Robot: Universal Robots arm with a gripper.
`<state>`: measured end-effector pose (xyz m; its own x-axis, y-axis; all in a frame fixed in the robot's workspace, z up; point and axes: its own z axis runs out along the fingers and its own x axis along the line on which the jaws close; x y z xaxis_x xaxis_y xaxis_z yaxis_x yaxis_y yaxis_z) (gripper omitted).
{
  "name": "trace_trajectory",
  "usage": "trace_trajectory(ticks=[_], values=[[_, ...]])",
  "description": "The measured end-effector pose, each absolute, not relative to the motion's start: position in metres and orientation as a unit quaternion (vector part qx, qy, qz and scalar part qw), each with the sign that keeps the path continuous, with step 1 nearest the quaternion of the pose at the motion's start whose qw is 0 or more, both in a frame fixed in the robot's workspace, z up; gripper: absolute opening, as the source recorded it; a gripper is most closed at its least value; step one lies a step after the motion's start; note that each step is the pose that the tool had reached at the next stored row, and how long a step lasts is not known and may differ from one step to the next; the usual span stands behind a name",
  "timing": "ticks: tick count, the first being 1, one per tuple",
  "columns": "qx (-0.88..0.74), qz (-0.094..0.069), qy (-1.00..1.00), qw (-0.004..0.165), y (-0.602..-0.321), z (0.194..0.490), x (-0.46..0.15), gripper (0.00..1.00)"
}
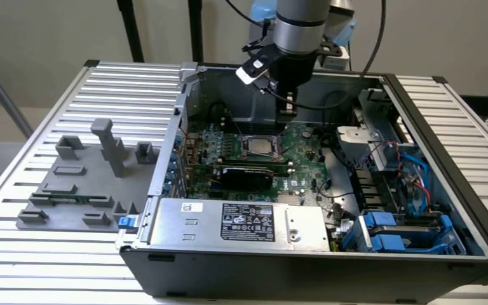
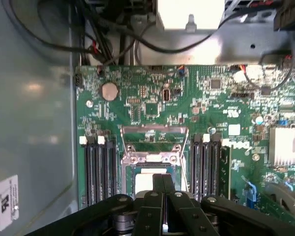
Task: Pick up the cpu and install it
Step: 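Close the cpu cover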
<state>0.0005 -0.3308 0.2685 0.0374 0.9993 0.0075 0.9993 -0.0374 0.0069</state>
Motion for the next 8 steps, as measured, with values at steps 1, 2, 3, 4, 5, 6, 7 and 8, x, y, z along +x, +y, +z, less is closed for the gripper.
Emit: trace_trajectory(ticks=[1, 2, 3, 4, 5, 6, 7, 8], values=[[-0.72, -0.004, -0.694, 0.001, -0.332, 0.27, 0.005, 0.11], [-0.72, -0.004, -0.694, 0.002, -0.332, 0.272, 0.009, 0.11], [-0.72, -0.003, -0.694, 0.003, -0.333, 0.273, 0.014, 0.11], [-0.72, -0.002, -0.694, 0.004, -0.334, 0.274, 0.019, 0.11], [-0.72, -0.001, -0.694, 0.004, -0.334, 0.275, 0.023, 0.11], [-0.72, 0.0, -0.694, 0.005, -0.335, 0.276, 0.028, 0.11], [-0.72, 0.001, -0.694, 0.006, -0.335, 0.276, 0.032, 0.11], [-0.72, 0.002, -0.694, 0.007, -0.336, 0.276, 0.037, 0.11]])
